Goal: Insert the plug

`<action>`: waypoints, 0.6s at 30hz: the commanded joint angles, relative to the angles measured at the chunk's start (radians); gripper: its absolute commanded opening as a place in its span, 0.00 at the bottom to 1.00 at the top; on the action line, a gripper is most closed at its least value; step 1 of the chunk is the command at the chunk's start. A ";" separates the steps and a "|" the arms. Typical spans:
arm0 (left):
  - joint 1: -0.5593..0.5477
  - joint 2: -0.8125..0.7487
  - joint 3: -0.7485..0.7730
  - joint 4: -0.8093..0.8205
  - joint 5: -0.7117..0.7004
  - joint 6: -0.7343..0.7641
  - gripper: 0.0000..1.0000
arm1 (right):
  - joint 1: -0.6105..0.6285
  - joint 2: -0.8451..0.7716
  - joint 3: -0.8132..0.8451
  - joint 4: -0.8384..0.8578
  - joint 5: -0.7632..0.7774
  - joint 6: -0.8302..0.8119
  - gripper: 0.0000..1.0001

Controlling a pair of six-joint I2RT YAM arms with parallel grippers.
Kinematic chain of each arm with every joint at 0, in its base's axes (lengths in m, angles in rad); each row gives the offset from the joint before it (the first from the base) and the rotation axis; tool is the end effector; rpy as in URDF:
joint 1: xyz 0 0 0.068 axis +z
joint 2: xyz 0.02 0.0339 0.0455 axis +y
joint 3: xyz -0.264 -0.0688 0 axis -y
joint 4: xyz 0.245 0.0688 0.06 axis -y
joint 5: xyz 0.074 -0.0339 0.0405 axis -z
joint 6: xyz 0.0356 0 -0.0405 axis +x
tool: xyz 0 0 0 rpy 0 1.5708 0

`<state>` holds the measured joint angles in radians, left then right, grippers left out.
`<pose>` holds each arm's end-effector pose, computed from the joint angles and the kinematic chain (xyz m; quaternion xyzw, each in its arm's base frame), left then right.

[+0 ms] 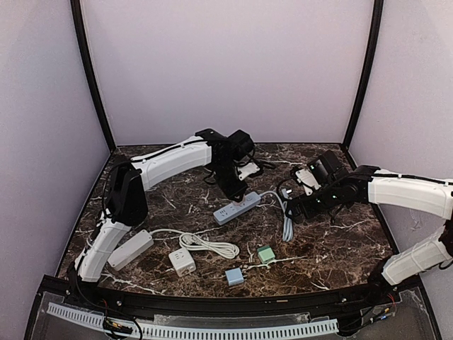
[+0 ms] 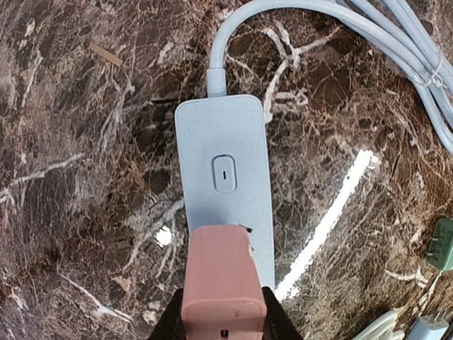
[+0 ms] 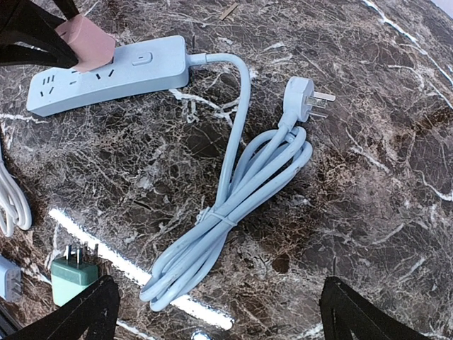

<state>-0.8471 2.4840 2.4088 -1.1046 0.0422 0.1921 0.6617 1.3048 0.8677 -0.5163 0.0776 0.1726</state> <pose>0.3429 -0.3903 0.2150 0.4905 0.8493 -0.0821 0.1772 0.2079 0.1584 0.2296 -0.2191 0.9265 0.0892 0.2925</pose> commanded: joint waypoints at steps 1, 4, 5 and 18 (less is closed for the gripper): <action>0.016 -0.097 -0.139 -0.159 0.043 0.014 0.01 | -0.005 -0.015 -0.016 0.023 0.007 -0.010 0.99; 0.026 -0.130 -0.190 -0.176 0.049 0.015 0.01 | -0.006 -0.007 -0.016 0.032 0.003 -0.014 0.99; 0.026 -0.134 -0.195 -0.181 0.048 0.017 0.01 | -0.004 -0.005 -0.015 0.033 0.000 -0.014 0.99; 0.015 -0.035 -0.106 -0.176 0.003 -0.026 0.01 | -0.005 0.004 -0.016 0.035 -0.005 -0.010 0.99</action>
<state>-0.8234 2.3970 2.2784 -1.1622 0.0727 0.1856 0.6609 1.3052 0.8654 -0.5011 0.0753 0.1619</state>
